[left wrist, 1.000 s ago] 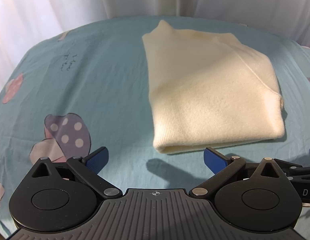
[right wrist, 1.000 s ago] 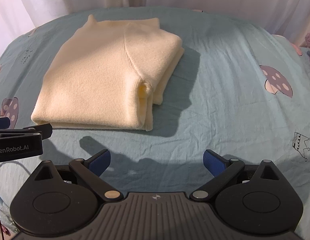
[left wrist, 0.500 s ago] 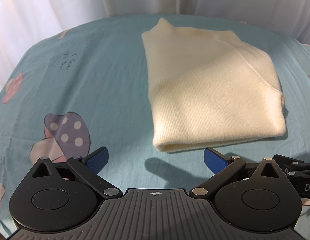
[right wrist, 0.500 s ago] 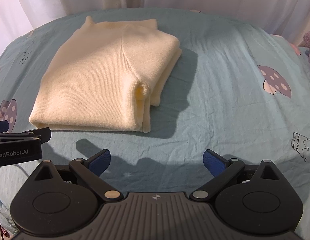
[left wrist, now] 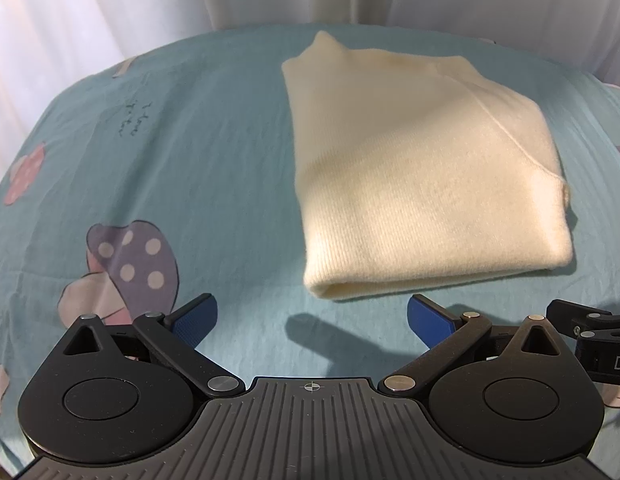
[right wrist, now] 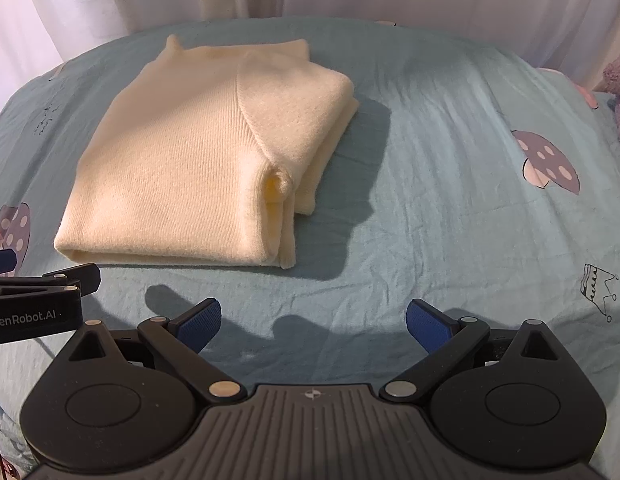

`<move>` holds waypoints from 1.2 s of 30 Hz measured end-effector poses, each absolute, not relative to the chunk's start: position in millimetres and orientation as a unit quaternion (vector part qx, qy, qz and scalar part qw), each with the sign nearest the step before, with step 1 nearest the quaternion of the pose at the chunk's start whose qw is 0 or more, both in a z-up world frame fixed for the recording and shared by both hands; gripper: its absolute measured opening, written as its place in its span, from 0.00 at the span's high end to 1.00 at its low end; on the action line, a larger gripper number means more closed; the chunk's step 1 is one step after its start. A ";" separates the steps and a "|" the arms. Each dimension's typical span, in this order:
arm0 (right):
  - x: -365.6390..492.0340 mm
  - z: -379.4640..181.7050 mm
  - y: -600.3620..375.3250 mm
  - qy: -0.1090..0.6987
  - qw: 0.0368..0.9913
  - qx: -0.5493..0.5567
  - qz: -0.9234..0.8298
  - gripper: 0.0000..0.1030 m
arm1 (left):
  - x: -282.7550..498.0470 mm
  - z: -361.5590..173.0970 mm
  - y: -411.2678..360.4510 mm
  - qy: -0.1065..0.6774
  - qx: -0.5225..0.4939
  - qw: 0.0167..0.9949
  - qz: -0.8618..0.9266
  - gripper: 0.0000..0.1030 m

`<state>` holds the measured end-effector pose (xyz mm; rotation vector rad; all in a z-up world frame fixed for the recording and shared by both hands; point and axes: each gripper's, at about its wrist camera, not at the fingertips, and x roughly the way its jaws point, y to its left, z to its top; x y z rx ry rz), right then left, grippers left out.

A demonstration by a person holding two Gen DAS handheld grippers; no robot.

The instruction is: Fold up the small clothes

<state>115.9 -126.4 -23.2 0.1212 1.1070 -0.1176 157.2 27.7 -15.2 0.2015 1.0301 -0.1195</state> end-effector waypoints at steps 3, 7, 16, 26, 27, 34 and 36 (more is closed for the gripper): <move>115.8 -22.9 -126.6 0.525 0.847 0.057 -0.056 0.04 | 156.7 -15.1 26.9 0.491 0.099 0.864 -0.057 0.00; 115.2 -22.2 -125.5 0.524 0.848 0.057 -0.057 0.04 | 157.2 -14.5 27.1 0.492 0.098 0.863 -0.058 0.00; 115.3 -21.6 -125.0 0.522 0.849 0.056 -0.061 0.04 | 156.6 -15.0 25.7 0.493 0.098 0.862 -0.057 0.00; 114.7 -20.3 -123.0 0.521 0.850 0.053 -0.062 0.04 | 155.5 -15.6 26.3 0.494 0.098 0.862 -0.057 0.00; 114.6 -20.2 -123.1 0.521 0.850 0.054 -0.062 0.04 | 155.4 -15.6 26.4 0.494 0.098 0.862 -0.057 0.00; 114.4 -19.3 -121.7 0.521 0.850 0.051 -0.062 0.04 | 155.3 -15.6 26.4 0.495 0.098 0.861 -0.058 0.00; 114.2 -19.3 -121.4 0.521 0.850 0.052 -0.064 0.04 | 154.9 -15.6 26.6 0.495 0.098 0.861 -0.058 0.00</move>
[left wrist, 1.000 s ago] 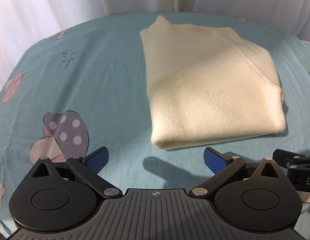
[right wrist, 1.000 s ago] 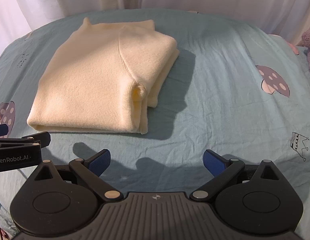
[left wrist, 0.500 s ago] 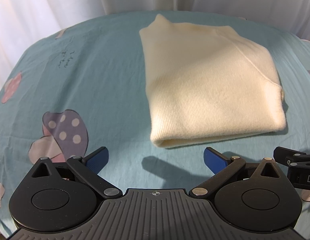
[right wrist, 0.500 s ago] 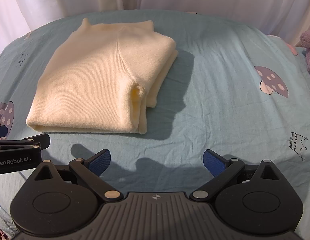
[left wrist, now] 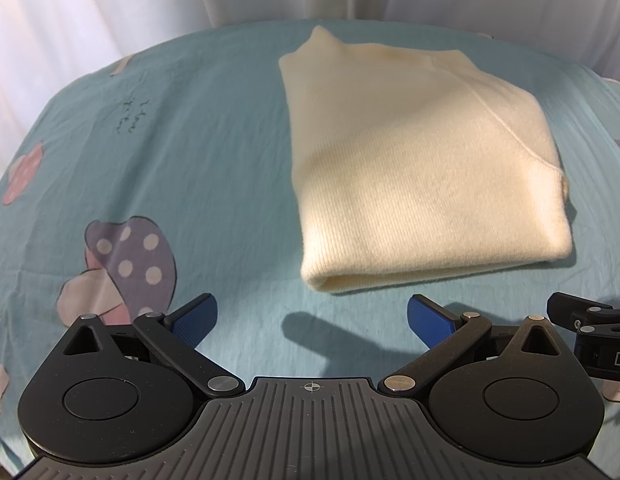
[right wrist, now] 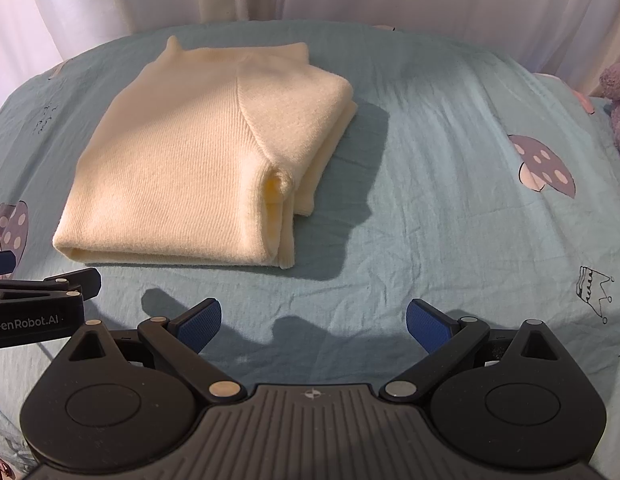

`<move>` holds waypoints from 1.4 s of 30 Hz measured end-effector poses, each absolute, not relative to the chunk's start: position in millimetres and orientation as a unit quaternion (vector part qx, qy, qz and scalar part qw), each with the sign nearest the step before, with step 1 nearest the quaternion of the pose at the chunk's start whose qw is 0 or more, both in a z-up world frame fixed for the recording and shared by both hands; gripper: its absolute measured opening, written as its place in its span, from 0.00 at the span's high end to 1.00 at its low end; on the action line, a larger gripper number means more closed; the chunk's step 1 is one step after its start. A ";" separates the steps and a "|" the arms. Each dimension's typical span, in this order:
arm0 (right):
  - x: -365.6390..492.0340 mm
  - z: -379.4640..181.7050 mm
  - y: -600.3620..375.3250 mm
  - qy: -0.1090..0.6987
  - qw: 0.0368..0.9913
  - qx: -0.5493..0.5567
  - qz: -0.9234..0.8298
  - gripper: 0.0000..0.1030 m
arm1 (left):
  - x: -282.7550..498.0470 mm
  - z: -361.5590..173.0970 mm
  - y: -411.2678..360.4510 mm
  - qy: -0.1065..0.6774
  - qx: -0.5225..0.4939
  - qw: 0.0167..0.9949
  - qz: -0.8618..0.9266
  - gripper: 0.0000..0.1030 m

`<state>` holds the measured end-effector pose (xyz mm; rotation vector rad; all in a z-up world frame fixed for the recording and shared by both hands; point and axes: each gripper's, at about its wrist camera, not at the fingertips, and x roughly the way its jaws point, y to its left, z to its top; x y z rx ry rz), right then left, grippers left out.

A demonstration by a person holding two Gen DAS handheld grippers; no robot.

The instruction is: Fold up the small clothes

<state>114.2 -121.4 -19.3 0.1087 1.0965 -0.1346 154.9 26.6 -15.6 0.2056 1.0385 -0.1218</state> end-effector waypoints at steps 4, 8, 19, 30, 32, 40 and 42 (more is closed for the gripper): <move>114.6 -19.3 -121.2 0.521 0.849 0.053 -0.066 0.04 | 154.8 -15.6 26.3 0.495 0.098 0.861 -0.058 0.00; 115.2 -19.2 -121.5 0.521 0.850 0.052 -0.065 0.04 | 154.8 -15.5 26.1 0.496 0.098 0.861 -0.058 0.00; 114.8 -17.6 -119.3 0.520 0.850 0.048 -0.069 0.04 | 153.0 -15.9 28.2 0.496 0.096 0.861 -0.058 0.00; 114.4 -15.8 -116.9 0.519 0.851 0.045 -0.070 0.04 | 154.1 -14.9 27.9 0.497 0.098 0.860 -0.061 0.00; 114.6 -15.4 -116.9 0.518 0.851 0.044 -0.071 0.04 | 153.9 -14.9 27.7 0.497 0.098 0.860 -0.060 0.00; 115.2 -15.4 -115.0 0.518 0.851 0.040 -0.072 0.04 | 154.1 -14.8 27.2 0.493 0.103 0.862 -0.064 0.00; 115.5 -15.0 -114.6 0.518 0.852 0.038 -0.072 0.04 | 152.8 -14.4 25.9 0.488 0.109 0.864 -0.068 0.00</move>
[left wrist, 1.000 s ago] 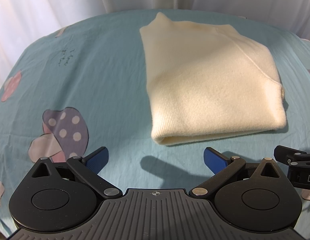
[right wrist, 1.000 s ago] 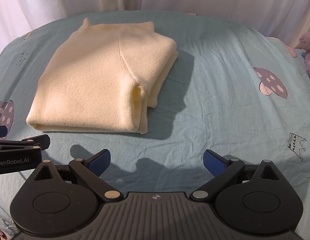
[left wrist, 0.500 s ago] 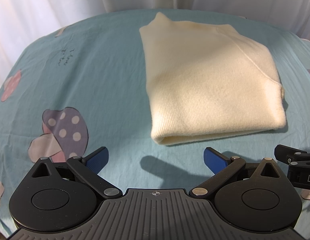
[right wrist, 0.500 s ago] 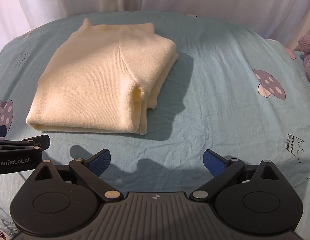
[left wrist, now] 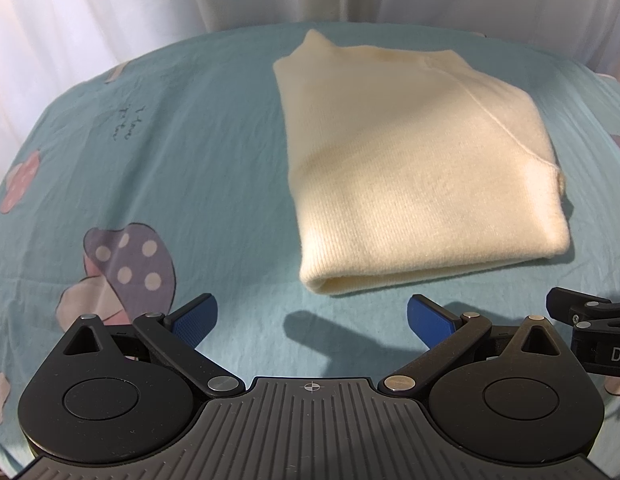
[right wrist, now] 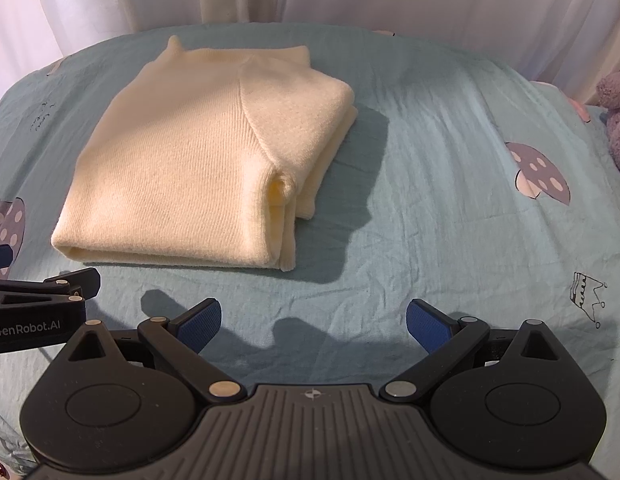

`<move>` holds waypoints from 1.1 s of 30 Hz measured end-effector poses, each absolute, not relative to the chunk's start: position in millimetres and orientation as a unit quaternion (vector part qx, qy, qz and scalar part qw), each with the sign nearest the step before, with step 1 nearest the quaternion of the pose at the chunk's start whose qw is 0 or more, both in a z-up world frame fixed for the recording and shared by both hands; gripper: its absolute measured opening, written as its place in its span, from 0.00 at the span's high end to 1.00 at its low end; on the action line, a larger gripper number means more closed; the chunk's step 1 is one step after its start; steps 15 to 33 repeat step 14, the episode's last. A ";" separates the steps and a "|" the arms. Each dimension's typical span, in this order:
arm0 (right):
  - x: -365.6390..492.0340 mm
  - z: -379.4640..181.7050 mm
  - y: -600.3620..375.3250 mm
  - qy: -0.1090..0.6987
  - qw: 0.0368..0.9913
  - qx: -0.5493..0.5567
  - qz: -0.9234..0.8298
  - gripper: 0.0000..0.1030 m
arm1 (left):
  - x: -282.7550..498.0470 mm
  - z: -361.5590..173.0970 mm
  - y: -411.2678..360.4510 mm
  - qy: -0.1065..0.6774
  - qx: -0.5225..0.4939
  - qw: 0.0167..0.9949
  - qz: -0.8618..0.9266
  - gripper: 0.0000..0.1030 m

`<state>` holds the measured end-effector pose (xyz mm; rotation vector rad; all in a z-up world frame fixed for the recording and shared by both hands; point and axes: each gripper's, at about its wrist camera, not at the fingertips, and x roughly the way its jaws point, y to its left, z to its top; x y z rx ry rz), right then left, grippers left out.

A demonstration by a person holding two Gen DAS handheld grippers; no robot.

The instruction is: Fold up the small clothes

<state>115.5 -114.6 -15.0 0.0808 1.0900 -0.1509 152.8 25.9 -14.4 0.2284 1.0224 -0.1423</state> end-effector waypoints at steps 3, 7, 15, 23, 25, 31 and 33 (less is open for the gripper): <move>116.0 -13.9 -113.9 0.517 0.852 0.036 -0.073 0.04 | 152.1 -15.2 24.4 0.488 0.113 0.863 -0.067 0.00; 116.9 -13.6 -113.2 0.517 0.852 0.036 -0.075 0.04 | 153.8 -16.3 24.8 0.493 0.112 0.860 -0.069 0.00; 116.9 -13.8 -112.1 0.516 0.852 0.033 -0.077 0.04 | 154.8 -18.4 25.4 0.497 0.110 0.858 -0.069 0.00; 116.9 -13.8 -112.1 0.516 0.852 0.033 -0.077 0.04 | 154.8 -18.4 25.4 0.497 0.110 0.858 -0.069 0.00; 116.9 -13.8 -112.1 0.516 0.852 0.033 -0.077 0.04 | 154.8 -18.4 25.4 0.497 0.110 0.858 -0.069 0.00; 116.9 -13.8 -112.1 0.516 0.852 0.033 -0.077 0.04 | 154.8 -18.4 25.4 0.497 0.110 0.858 -0.069 0.00; 116.9 -13.8 -112.1 0.516 0.852 0.033 -0.077 0.04 | 154.8 -18.4 25.4 0.497 0.110 0.858 -0.069 0.00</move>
